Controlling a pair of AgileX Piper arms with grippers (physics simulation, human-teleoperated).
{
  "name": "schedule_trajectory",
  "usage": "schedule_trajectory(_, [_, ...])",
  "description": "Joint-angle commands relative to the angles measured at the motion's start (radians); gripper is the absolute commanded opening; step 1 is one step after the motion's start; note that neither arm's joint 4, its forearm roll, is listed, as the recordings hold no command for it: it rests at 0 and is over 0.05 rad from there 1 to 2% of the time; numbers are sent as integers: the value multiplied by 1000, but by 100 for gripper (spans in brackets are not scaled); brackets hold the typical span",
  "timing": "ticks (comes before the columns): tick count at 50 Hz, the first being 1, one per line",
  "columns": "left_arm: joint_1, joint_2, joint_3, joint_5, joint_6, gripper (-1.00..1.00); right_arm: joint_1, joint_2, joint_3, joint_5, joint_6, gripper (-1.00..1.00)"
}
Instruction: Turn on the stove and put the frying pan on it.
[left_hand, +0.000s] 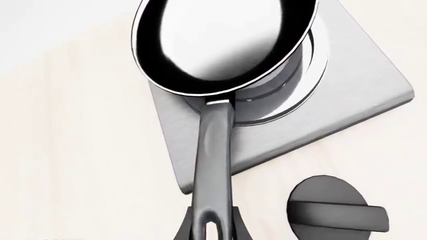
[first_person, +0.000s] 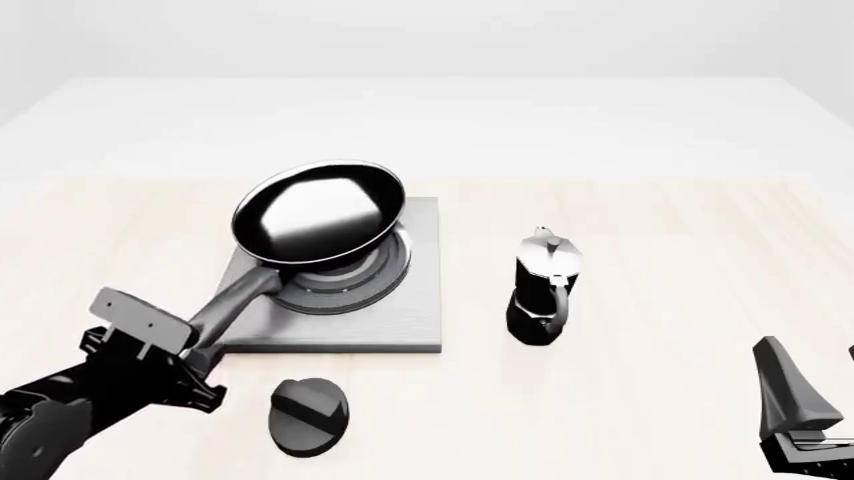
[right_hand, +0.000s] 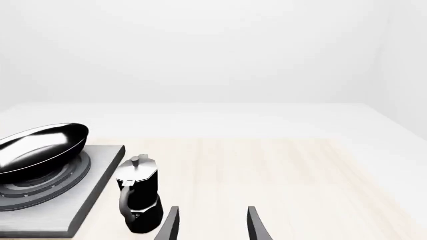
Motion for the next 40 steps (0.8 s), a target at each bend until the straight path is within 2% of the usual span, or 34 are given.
schedule_trajectory(1, [-20, -41, 6, 51, 6, -100, 0, 0, 0, 0, 0, 100])
schedule_trajectory(12, [-43, -29, 11, 42, 0, -100, 0, 0, 0, 0, 0, 100])
schedule_trajectory(31, [-28, 17, 10, 17, 10, -100, 0, 0, 0, 0, 0, 100])
schedule_trajectory(32, [-20, 26, 14, 7, 34, 100, 0, 0, 0, 0, 0, 100])
schedule_trajectory(40, [-13, 7, 7, 39, 20, 100, 0, 0, 0, 0, 0, 100])
